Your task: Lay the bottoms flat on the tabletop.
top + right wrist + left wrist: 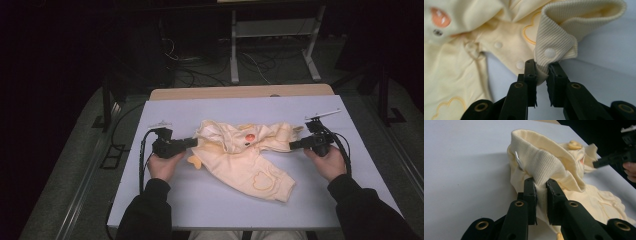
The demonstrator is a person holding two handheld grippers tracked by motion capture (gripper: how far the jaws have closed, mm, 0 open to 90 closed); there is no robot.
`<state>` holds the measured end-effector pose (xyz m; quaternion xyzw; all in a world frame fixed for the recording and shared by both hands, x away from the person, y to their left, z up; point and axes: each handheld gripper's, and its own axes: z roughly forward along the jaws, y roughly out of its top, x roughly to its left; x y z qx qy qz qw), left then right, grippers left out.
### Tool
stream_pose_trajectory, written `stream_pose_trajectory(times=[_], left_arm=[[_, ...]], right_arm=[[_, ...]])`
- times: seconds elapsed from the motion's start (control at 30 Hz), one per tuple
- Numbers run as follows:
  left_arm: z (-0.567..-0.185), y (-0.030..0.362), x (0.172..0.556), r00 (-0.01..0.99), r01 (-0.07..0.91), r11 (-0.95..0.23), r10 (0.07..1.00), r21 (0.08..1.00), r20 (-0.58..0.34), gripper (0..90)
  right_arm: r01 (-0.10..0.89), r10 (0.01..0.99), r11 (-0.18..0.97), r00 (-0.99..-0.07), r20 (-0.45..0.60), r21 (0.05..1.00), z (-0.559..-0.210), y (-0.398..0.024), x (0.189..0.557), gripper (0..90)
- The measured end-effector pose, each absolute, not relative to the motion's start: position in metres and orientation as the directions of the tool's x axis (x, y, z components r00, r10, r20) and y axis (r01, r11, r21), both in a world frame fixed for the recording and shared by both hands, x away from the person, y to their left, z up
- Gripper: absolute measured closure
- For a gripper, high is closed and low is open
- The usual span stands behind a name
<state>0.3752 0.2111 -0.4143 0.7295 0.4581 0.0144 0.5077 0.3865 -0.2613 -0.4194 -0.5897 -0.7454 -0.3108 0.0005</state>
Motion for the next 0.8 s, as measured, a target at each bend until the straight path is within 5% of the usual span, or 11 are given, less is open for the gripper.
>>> stream_pose_trajectory(times=[0.8], left_arm=[[-0.399,0.217,0.397,0.567,0.678,-0.071,0.683,0.731,-0.460,78.5]], right_arm=[[0.867,0.716,0.302,-0.481,0.505,0.397,-0.426,-0.210,0.284,79.0]])
